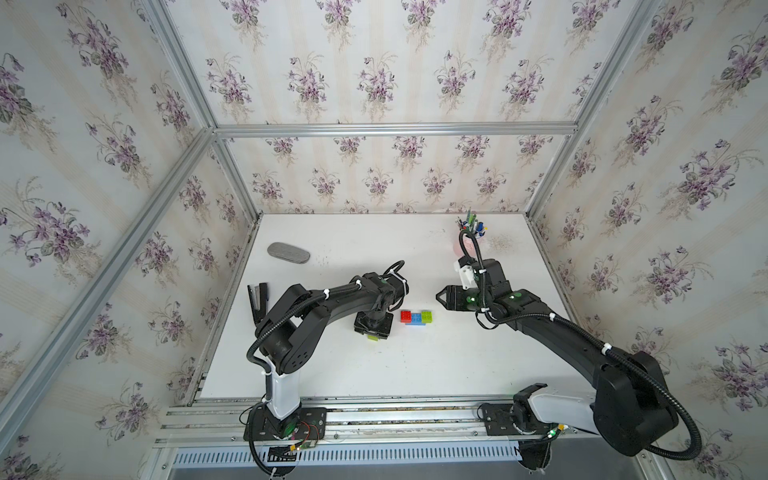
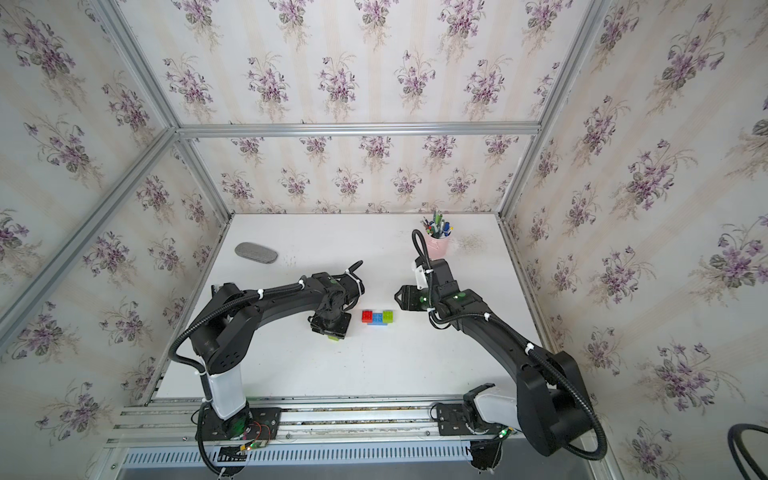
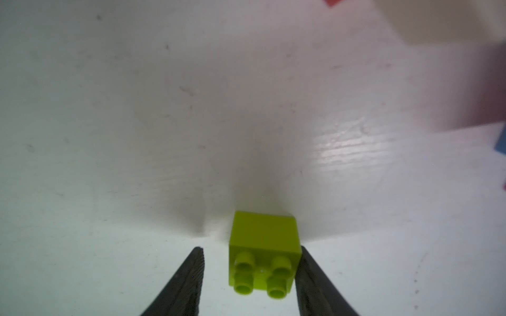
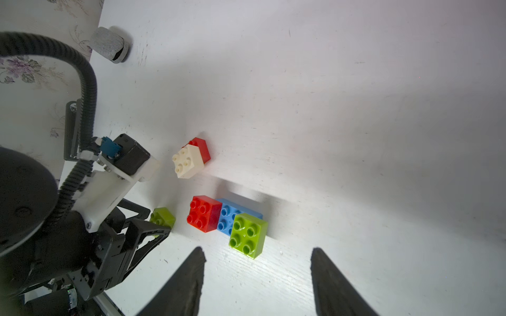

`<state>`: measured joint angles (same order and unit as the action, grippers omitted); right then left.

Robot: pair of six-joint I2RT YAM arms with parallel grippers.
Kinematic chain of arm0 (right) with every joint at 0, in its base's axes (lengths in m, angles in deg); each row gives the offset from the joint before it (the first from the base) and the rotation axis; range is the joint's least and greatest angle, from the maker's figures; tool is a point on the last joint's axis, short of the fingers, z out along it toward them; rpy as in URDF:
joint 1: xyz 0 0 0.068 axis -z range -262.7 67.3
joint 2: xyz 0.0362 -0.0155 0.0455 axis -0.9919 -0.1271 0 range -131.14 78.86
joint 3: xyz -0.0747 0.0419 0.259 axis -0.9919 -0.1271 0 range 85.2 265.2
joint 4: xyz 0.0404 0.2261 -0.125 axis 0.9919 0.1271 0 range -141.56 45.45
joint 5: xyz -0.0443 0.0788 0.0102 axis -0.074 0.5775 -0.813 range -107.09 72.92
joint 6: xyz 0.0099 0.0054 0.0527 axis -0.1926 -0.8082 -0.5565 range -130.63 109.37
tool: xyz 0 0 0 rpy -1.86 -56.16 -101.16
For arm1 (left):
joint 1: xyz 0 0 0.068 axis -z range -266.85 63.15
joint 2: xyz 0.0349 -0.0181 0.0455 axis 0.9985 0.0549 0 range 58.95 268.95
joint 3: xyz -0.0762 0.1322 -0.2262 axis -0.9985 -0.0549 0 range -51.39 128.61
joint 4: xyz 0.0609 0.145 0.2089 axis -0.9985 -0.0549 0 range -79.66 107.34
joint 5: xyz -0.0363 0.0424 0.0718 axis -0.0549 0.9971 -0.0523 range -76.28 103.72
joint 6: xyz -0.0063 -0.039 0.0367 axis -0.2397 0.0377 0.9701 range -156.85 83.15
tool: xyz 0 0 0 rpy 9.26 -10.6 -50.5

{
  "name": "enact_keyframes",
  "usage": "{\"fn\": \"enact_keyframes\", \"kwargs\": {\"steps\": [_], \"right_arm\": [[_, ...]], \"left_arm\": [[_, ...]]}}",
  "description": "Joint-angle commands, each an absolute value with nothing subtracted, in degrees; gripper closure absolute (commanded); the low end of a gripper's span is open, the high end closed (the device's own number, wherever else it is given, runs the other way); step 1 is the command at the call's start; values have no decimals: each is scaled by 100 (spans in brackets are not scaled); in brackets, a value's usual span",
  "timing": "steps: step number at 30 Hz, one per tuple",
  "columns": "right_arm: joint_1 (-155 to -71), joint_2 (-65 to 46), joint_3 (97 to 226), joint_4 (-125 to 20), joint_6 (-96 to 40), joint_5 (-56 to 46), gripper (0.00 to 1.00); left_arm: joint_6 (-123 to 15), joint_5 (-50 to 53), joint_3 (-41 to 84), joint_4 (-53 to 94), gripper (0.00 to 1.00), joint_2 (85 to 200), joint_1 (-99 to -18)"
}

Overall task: Assemble the letter y with lego
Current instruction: Move the lego brick at the center of the board, then pick up the lego brick from the center of the board.

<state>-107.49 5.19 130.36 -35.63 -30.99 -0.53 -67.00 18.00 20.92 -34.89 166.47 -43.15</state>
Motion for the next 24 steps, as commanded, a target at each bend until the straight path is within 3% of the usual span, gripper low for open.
{"fn": "enact_keyframes", "kwargs": {"steps": [1, 7, 15, 24], "right_arm": [[-10830, 314, 13226, -3348, -2816, 111, 34], [-11097, -303, 13615, -3374, -2653, 624, 23], [-11267, -1282, 14007, -3637, -2628, 959, 21], [-11283, -1849, 14158, -3904, -2706, 1626, 21]], "left_arm": [[-6688, 1917, 2136, -3613, 39, 16400, -4313], [-6924, 1994, 1970, -3571, 34, 15586, -4308], [-7300, 2225, 1268, -3294, 31, 14627, -4331], [-7403, 2234, 1040, -3234, 31, 14606, -4385]]}}
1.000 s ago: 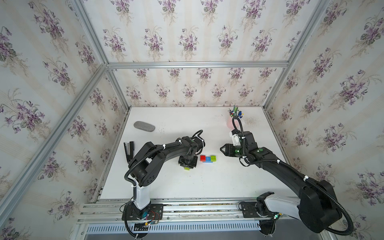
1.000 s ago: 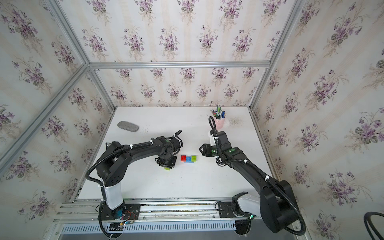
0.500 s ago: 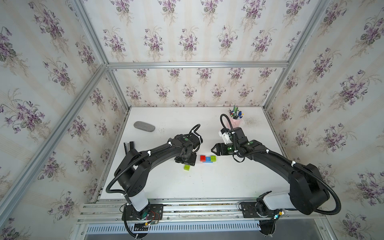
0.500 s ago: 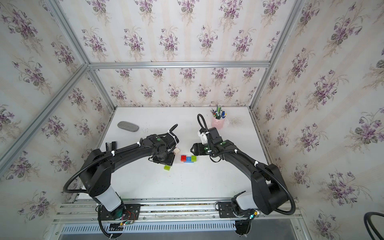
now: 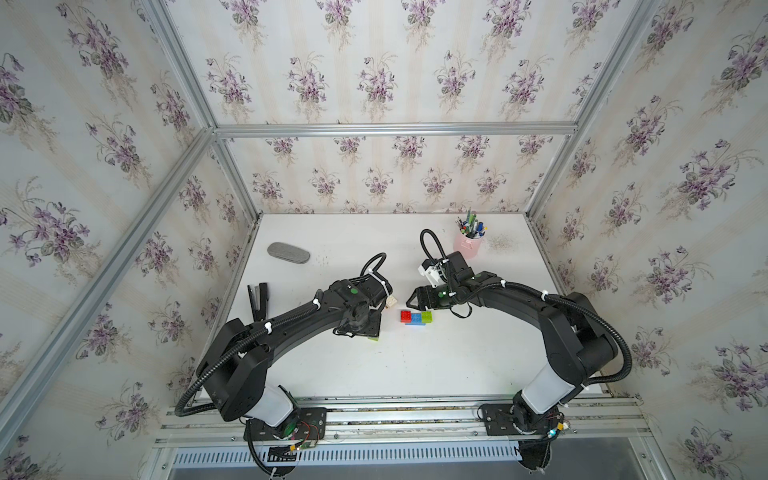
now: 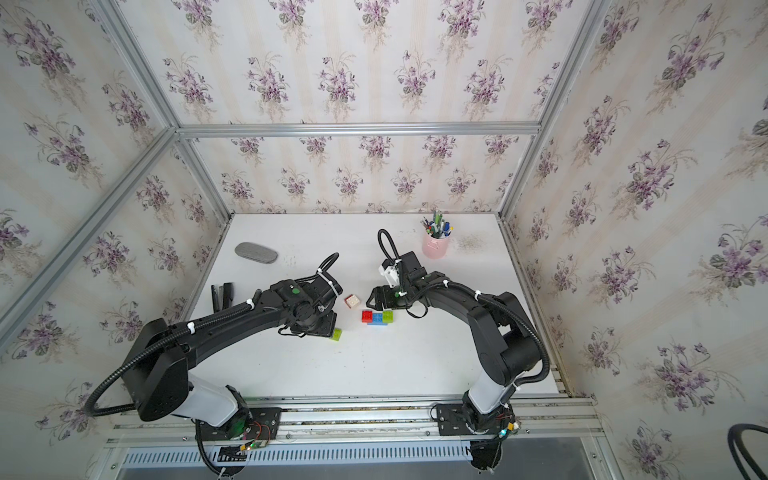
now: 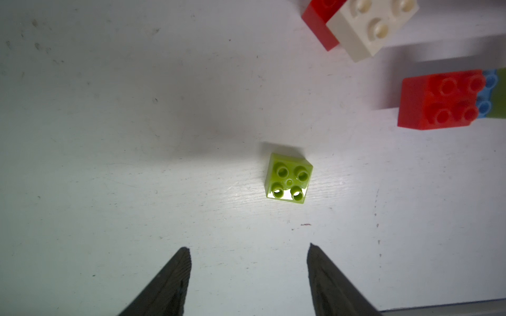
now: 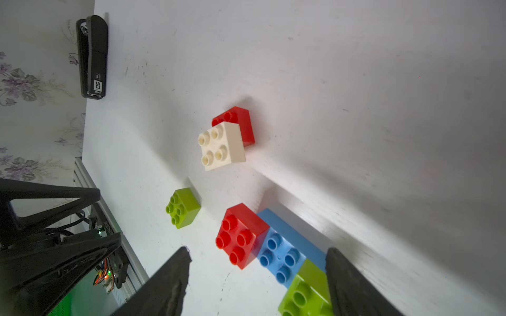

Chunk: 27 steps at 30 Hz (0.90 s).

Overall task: Assemble the letter y with lego
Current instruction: Pick up the lego brick from the center of the board.

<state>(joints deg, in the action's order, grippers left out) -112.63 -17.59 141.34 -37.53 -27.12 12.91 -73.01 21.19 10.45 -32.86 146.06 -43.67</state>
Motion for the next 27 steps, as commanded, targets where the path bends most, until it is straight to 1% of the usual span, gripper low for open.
{"fn": "enact_keyframes", "kwargs": {"steps": [1, 7, 8, 13, 18, 21, 27], "right_arm": [[-11284, -1868, 14131, -3921, -2707, 1673, 21], [-11311, -1916, 13939, -3921, -2716, 1772, 21], [-11533, -1890, 13911, -3908, -2716, 1772, 21], [-11675, -1793, 13811, -3701, -2685, 1640, 22], [-12004, -1841, 14058, -2975, -2400, 376, 25], [-12167, -1879, 14181, -2730, -2384, -185, 29], [-12532, -1970, 14427, -2446, -2329, -803, 35]], "left_arm": [[-7394, 2234, 1048, -3236, 31, 14605, -4394], [-7356, 2226, 1026, -3225, 31, 14674, -4456], [-7346, 2225, 1021, -3232, 31, 14690, -4459], [-7358, 2216, 963, -3210, 31, 14685, -4483], [-7391, 2216, 900, -3179, 31, 14649, -4501], [-7447, 2225, 843, -3128, 31, 14577, -4510], [-7562, 2200, 593, -2971, 31, 14403, -4537]]}}
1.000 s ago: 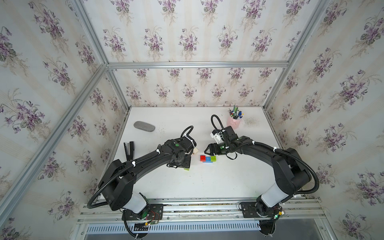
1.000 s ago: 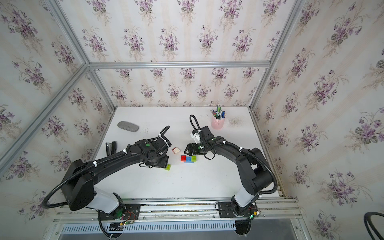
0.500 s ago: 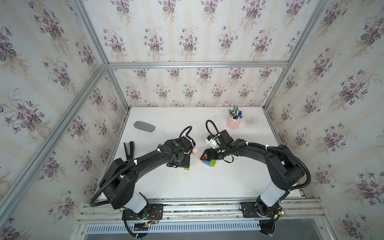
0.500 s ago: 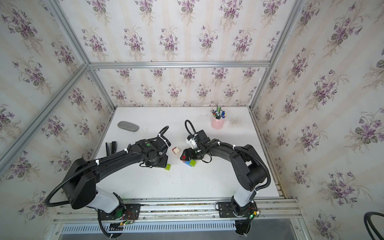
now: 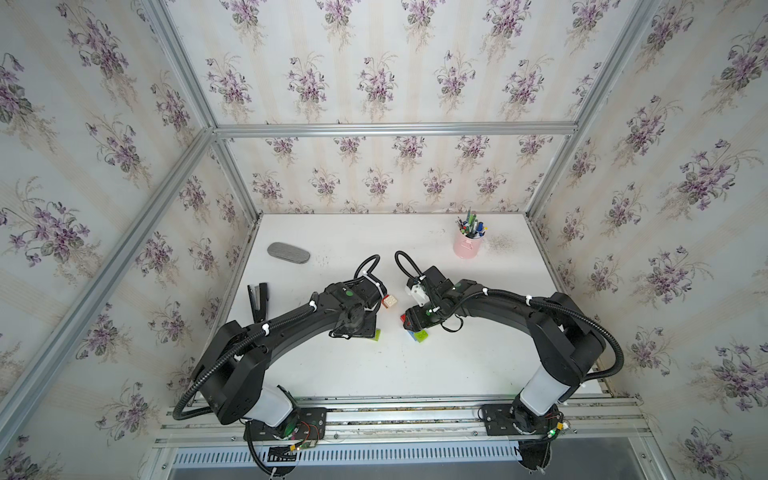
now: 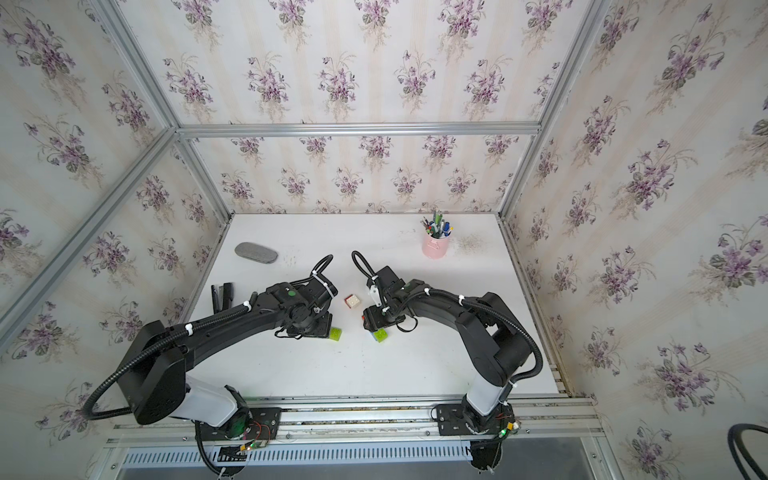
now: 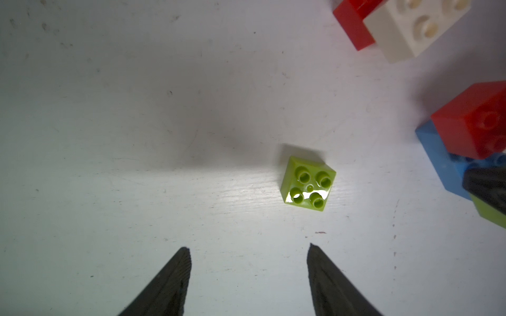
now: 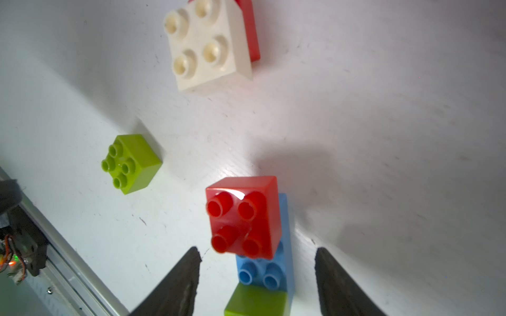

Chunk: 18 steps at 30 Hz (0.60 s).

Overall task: Assemble the letter y with lego
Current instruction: Pick up the lego brick from the center of the board.

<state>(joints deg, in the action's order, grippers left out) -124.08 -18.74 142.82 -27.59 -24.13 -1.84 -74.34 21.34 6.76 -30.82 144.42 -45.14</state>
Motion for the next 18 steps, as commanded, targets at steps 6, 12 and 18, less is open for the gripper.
{"fn": "enact_keyframes", "kwargs": {"steps": [6, 12, 18], "right_arm": [[-12713, -2205, 14695, -2225, -2283, -1023, 39], [-12816, -2313, 14743, -2176, -2254, -1056, 42], [-12840, -2393, 14759, -2156, -2241, -1041, 49]], "left_arm": [[-7612, 2189, 496, -2949, 31, 14401, -4563], [-7659, 2206, 443, -2926, 31, 14361, -4576], [-7675, 2225, 380, -2909, 31, 14316, -4622]]}}
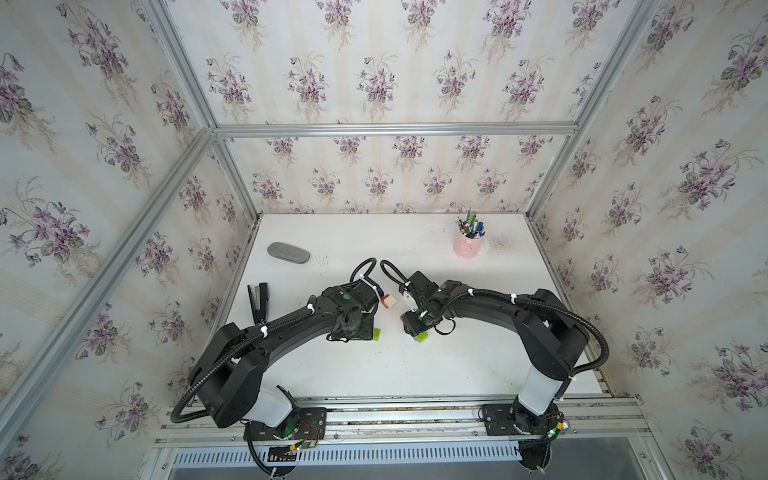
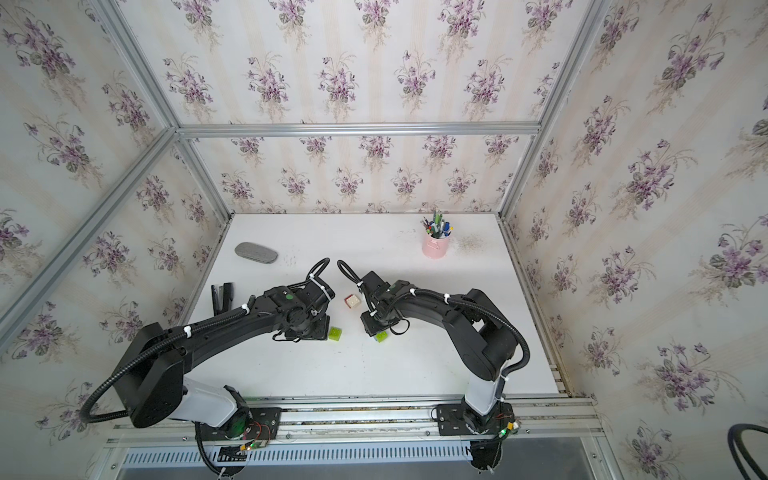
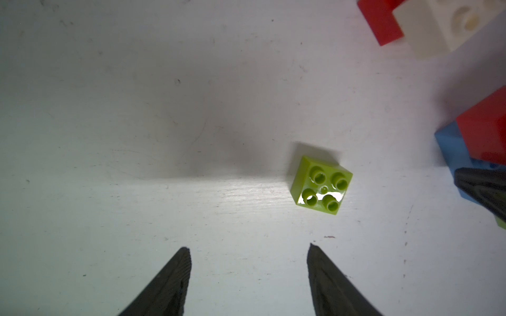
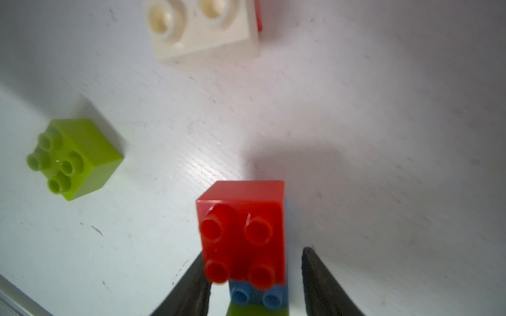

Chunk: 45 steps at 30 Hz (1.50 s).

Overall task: Assemble the letter y with lego
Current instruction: Pick up the lego brick from the center of the board, then assemble the lego brick with the lego brick.

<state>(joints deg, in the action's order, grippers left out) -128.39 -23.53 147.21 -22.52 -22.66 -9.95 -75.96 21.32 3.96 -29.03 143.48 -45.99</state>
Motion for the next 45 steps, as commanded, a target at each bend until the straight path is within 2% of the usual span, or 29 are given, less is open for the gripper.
{"fn": "enact_keyframes", "kwargs": {"steps": [1, 7, 12, 20, 33, 45], "right_arm": [[-12848, -2406, 14759, -2158, -2241, -1049, 49], [-12884, -2426, 14793, -2141, -2241, -1060, 61], [-12901, -2247, 14907, -2069, -2134, -1034, 66], [-13039, -2032, 15335, -1984, -1557, -712, 68], [-13662, -2831, 16319, -1769, -189, -557, 67], [-13889, -3331, 16773, -1526, 382, -706, 66]], "left_arm": [[-7676, 2225, 372, -2909, 31, 14322, -4629], [-7720, 2234, 299, -2882, 31, 14244, -4668], [-7809, 2210, 105, -2768, 31, 14060, -4745], [-8140, 1848, -613, -2433, 30, 13089, -5133], [-8696, 707, -1760, -1822, 28, 12029, -5808], [-8953, 469, -2156, -1798, 28, 11632, -5857]]}}
